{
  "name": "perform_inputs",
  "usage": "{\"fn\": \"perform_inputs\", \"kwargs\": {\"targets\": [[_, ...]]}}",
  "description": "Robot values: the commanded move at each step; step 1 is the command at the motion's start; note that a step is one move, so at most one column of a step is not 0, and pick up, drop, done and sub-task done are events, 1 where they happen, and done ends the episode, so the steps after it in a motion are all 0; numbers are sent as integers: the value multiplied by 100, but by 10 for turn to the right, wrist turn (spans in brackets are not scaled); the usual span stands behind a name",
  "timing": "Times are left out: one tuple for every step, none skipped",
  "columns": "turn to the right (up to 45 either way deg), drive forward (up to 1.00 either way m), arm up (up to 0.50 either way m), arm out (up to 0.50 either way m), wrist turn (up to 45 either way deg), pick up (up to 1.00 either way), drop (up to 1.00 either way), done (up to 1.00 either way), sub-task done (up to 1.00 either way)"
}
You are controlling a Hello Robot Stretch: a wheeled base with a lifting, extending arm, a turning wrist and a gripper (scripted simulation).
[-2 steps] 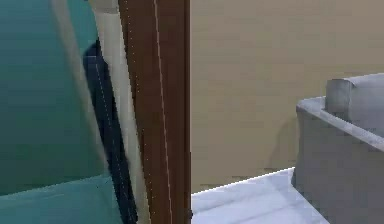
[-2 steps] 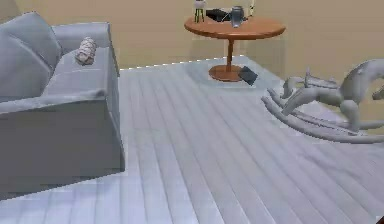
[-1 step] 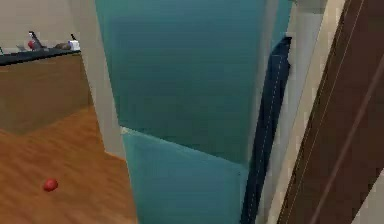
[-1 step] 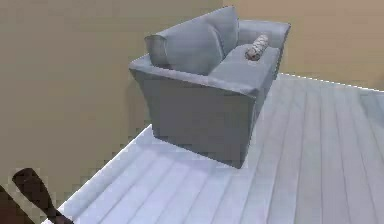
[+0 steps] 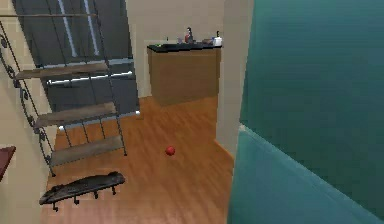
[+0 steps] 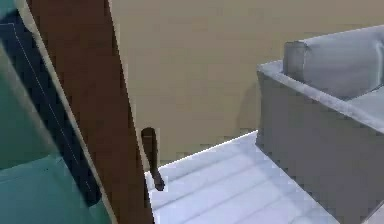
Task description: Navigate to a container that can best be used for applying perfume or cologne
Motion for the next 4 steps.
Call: {"fn": "perform_inputs", "kwargs": {"targets": [[0,65,0,0,0,0,0,0,0],[0,100,0,0,0,0,0,0,0],[0,35,0,0,0,0,0,0,0],[-30,0,0,0,0,0,0,0,0]]}}
